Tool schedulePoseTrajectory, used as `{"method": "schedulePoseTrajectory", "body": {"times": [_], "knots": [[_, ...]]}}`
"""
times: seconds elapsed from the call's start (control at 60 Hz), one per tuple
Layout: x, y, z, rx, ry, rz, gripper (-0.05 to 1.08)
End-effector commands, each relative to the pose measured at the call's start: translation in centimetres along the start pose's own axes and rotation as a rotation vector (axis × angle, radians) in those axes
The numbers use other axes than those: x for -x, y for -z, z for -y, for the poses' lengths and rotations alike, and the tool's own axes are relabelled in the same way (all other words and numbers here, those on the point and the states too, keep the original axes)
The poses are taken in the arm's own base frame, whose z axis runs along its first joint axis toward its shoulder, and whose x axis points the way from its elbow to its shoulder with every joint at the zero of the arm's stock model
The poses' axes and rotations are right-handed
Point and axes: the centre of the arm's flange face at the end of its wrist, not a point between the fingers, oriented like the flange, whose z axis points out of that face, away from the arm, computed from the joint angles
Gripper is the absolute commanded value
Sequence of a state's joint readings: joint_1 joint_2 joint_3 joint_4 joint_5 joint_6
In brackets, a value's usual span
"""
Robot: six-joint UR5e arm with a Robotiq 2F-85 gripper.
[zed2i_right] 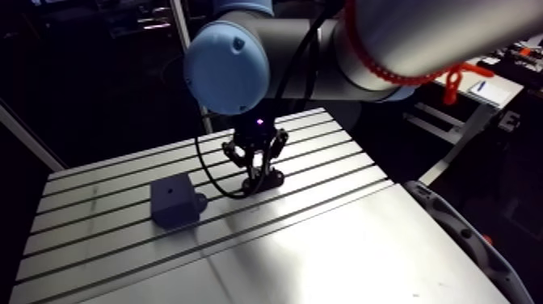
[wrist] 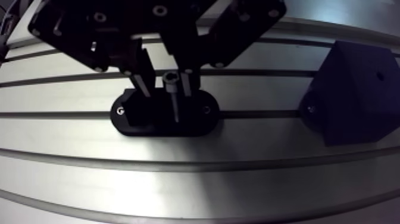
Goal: Pick up the M10 bolt and insert it into the hole until fully seated.
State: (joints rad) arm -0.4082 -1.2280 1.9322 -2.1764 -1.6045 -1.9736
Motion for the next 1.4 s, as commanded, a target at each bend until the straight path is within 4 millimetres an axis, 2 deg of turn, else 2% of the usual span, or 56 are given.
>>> {"method": "schedulePoseTrajectory", "body": {"times": [0.017, 1.4], "knots": [[-0.03, -0.16, 0.00, -0.002, 0.000, 0.003, 0.63], [-0.11, 0.27, 0.38, 0.003, 0.009, -0.002, 0.66]]}}
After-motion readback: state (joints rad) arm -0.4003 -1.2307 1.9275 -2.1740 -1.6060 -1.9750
